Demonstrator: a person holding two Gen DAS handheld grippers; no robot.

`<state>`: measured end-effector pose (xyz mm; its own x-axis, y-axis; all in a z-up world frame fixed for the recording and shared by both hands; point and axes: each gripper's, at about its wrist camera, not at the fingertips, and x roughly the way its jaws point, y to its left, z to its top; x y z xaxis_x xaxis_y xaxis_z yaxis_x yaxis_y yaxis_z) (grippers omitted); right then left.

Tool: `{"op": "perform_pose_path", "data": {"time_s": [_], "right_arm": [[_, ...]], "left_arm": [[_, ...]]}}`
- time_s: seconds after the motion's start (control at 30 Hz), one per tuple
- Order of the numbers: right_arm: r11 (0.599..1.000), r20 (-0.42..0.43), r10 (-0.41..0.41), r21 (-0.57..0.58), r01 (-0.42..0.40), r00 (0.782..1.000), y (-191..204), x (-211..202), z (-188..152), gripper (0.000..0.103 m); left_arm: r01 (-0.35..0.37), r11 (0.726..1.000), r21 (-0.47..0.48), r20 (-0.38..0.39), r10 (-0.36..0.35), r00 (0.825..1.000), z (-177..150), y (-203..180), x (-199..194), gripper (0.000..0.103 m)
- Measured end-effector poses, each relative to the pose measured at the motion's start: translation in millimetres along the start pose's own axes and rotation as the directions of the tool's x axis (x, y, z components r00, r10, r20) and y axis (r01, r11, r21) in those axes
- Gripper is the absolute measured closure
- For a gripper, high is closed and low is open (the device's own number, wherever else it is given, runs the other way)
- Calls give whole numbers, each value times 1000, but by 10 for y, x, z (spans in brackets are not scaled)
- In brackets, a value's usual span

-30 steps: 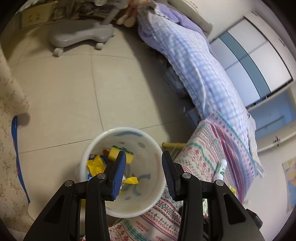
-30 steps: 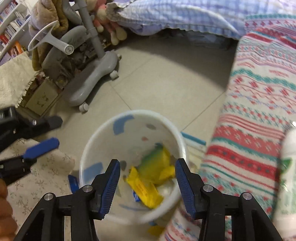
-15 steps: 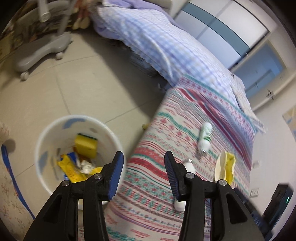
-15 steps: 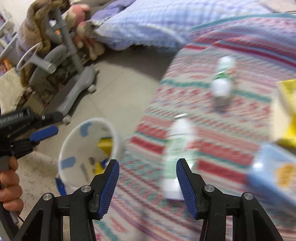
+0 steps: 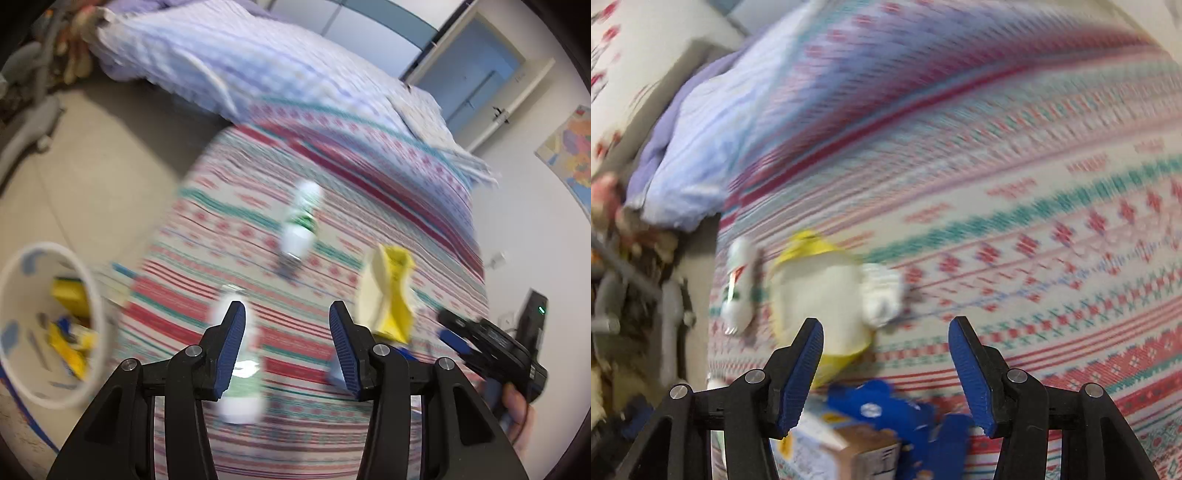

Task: Collect trash
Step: 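Grasp the blue-and-white milk carton with the left tool while the right tool grasps the tissue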

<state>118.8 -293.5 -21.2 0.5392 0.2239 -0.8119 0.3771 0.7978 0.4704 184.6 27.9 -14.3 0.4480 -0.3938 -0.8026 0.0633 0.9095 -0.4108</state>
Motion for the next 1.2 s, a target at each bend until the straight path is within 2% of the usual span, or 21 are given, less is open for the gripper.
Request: {"op": "perform_pose_path", "data": {"time_s": [0.13, 0.37, 0.43, 0.5, 0.53, 0.57, 0.6, 0.67, 0.73, 0.87, 0.93, 1.1, 1.2], "right_arm": [[1000, -34, 3, -7, -3, 999, 32, 185, 62, 41], [989, -30, -52, -140, 47, 998, 203, 476, 170, 44], [985, -48, -64, -163, 55, 997, 178, 566, 152, 51], [982, -60, -72, -180, 60, 996, 151, 642, 143, 65], [980, -64, -74, -187, 61, 995, 142, 663, 135, 69], [979, -64, -69, -198, 55, 996, 144, 670, 128, 77], [976, -69, -52, -213, 37, 996, 157, 662, 123, 92], [967, -50, -65, -249, 51, 997, 216, 568, 112, 92], [968, -35, -49, -248, 39, 998, 264, 439, 115, 92], [966, -3, -28, -257, 26, 1000, 306, 167, 72, 92], [962, 8, -22, -271, 23, 1000, 358, 79, 42, 92], [950, 63, 20, -312, 1, 998, 466, -282, -51, 92], [948, 104, 64, -317, -28, 993, 478, -500, -59, 92]], "left_arm": [[5, 999, 52, -37, -3, 999, -106, -301, 174, 53], [-16, 996, 82, -62, 21, 998, -159, -441, 333, 53], [-13, 997, 72, -80, 19, 997, -201, -430, 372, 53], [0, 998, 61, -100, 6, 995, -240, -425, 409, 53], [10, 999, 50, -116, -4, 993, -272, -410, 431, 53], [17, 999, 38, -128, -12, 992, -294, -400, 447, 53], [25, 999, 21, -141, -22, 990, -315, -392, 458, 53], [52, 998, -35, -173, -57, 983, -366, -351, 492, 51], [86, 994, -75, -197, -99, 975, -419, -340, 510, 45], [122, 987, -101, -218, -142, 965, -539, -412, 531, 39], [140, 980, -143, -233, -171, 957, -603, -449, 591, 31], [183, 946, -268, -253, -252, 934, -678, -539, 777, 29], [172, 937, -304, -275, -259, 926, -708, -638, 925, 27]]}}
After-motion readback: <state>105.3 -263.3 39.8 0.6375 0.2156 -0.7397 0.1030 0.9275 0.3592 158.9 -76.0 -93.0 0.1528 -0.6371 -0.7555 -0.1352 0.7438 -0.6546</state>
